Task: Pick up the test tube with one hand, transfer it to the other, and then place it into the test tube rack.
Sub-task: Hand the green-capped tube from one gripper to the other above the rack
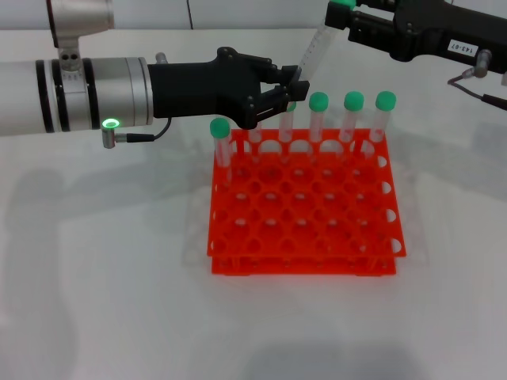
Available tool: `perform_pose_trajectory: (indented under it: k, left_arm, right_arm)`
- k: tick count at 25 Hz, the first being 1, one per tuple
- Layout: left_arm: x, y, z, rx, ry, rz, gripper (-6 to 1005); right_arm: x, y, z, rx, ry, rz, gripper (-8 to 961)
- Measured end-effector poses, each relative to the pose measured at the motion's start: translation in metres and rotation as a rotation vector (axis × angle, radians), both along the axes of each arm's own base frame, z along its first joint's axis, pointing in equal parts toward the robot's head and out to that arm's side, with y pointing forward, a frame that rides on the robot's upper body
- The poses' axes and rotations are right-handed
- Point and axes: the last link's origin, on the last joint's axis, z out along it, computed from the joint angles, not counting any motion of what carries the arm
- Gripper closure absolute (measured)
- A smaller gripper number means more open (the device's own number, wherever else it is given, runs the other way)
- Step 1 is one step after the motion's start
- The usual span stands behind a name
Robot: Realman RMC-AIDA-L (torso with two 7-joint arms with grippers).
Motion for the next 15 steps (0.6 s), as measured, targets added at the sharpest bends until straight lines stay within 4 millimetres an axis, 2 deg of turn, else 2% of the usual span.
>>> perform_pose_trajectory:
  k: [4, 9, 12, 15]
  left_arm:
    - [0.0000, 0.0000, 0.0000, 0.000, 0.000, 0.000, 799]
    - [0.0002, 0.0001, 0.0001, 0.001, -0.001, 0.000, 799]
    - [0.0002, 0.0001, 0.0001, 0.001, -0.001, 0.000, 799]
    - [0.0004, 0.0000, -0.0002, 0.000, -0.002, 0.000, 799]
  right_arm:
    - [0.0000, 0.0001, -0.0001, 0.000, -0.001, 0.000, 331]
    - [0.0000, 0.0002, -0.0004, 0.000, -0.003, -0.001, 502]
    - [0.0001, 0.0002, -0.0005, 0.000, -0.002, -0.002, 500]
    - [0.0004, 0.0002, -0.0007, -0.001, -0.002, -0.003, 574]
